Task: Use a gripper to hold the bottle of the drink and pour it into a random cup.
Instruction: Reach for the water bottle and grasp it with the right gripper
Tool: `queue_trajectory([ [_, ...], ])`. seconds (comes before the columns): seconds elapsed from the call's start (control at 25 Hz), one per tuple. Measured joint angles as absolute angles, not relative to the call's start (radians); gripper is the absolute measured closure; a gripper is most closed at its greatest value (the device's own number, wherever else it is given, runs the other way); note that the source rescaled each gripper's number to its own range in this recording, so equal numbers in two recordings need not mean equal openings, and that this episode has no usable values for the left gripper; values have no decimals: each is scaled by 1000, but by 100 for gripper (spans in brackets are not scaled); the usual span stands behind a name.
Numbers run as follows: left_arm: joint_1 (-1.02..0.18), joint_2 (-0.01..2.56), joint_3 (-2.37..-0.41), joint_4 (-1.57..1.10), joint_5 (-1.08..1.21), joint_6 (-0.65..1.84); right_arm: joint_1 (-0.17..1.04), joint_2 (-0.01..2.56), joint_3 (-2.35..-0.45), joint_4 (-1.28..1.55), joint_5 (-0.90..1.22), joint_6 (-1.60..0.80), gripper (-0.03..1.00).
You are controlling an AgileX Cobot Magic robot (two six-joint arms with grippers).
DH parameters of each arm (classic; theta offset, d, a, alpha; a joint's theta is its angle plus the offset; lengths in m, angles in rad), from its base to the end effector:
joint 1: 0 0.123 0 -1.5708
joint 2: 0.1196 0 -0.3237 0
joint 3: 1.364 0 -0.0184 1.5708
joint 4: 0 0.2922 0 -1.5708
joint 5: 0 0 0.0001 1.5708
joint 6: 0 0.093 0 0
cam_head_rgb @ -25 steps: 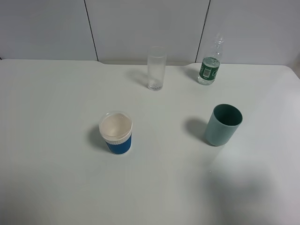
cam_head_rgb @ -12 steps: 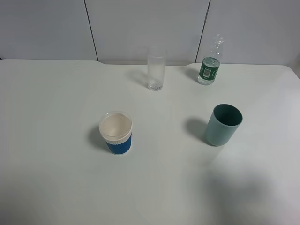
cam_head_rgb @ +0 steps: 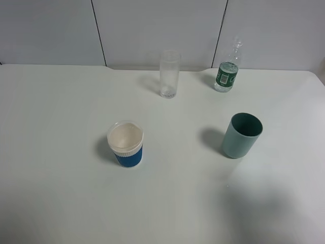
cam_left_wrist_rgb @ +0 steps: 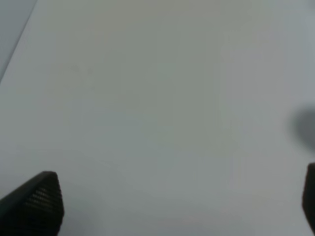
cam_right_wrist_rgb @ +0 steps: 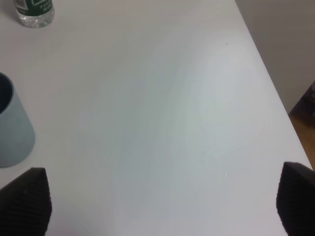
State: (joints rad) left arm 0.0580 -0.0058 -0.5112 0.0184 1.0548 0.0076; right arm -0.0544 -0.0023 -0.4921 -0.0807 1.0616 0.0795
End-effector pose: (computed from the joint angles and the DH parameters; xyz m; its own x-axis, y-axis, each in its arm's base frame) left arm -0.0080 0.0010 0.3003 -0.4359 -0.0086 -0.9000 -0.0651 0.9976 0.0220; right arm -0.0055 -0.0063 0.2940 -0.4548 0.0648 -0.8882 0.1350 0.9908 0.0032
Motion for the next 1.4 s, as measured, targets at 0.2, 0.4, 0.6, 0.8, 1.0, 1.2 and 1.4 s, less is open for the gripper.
queue_trajectory([
  [0.2,58,-6,-511,18,1055,8,-54,-2,-492,-81,1062,79,-3],
  [0.4,58,-6,-511,18,1055,8,-54,-2,-492,-81,1062,79,-3],
  [0.6,58,-6,-511,18,1055,8,-54,-2,-492,-81,1062,79,-3],
  [0.8,58,-6,-511,18,1055,8,-54,-2,-492,-81,1062,79,-3],
  [1.0,58,-6,-511,19,1055,8,-54,-2,-492,-79,1062,77,-3],
  [1.2,58,-6,-511,20,1055,8,-54,4,-492,-77,1062,61,-3],
  [1.4,58,-6,-511,20,1055,8,-54,106,-491,-62,1061,34,-3],
])
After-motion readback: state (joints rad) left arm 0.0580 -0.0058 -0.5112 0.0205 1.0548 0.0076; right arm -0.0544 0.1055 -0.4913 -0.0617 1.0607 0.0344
